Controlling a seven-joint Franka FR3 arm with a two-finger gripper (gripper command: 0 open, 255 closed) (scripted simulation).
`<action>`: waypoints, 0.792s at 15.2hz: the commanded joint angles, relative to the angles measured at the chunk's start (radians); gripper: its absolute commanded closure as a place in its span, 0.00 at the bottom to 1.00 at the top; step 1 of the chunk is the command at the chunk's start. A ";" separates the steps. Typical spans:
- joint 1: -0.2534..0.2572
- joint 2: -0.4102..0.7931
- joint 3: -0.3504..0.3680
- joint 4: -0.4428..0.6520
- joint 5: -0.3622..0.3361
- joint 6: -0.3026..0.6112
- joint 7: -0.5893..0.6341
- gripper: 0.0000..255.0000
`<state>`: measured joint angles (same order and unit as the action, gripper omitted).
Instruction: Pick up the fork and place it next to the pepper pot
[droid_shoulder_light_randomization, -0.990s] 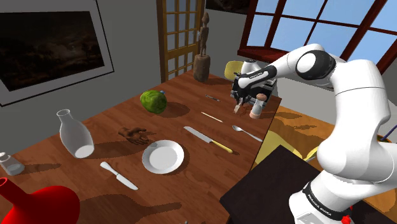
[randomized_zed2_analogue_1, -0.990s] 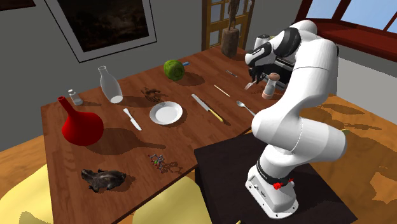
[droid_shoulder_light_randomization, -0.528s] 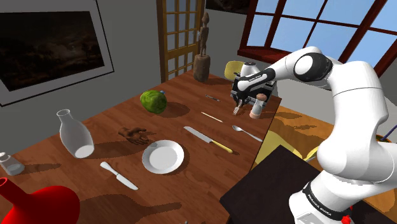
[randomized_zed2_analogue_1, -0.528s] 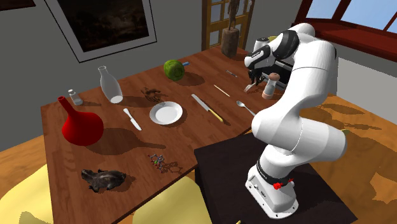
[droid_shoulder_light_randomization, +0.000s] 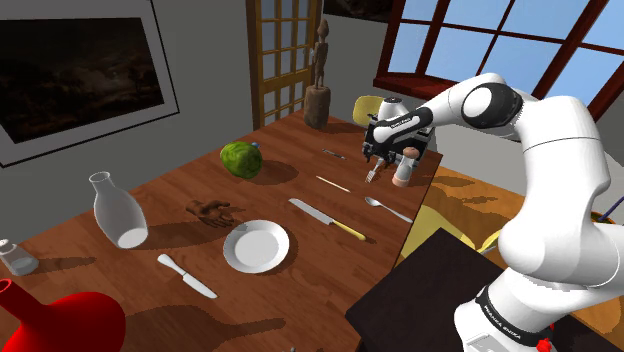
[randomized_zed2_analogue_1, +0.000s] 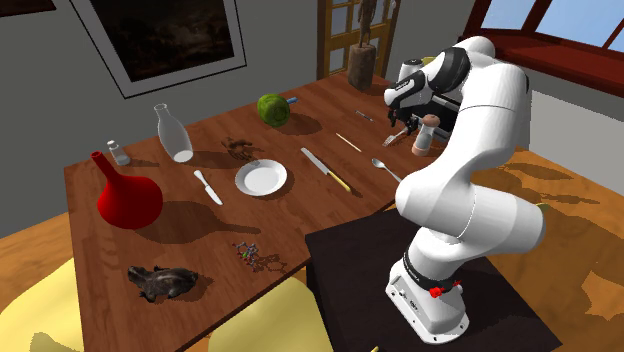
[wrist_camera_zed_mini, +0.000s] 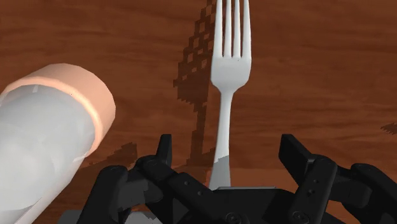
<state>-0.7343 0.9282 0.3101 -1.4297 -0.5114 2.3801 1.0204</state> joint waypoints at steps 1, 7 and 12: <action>0.000 0.000 0.000 0.000 0.000 0.000 0.000 0.00; -0.017 -0.104 0.029 -0.054 0.024 -0.052 -0.008 0.00; -0.017 -0.104 0.029 -0.054 0.024 -0.053 -0.008 0.00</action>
<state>-0.7509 0.8243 0.3388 -1.4836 -0.4873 2.3278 1.0128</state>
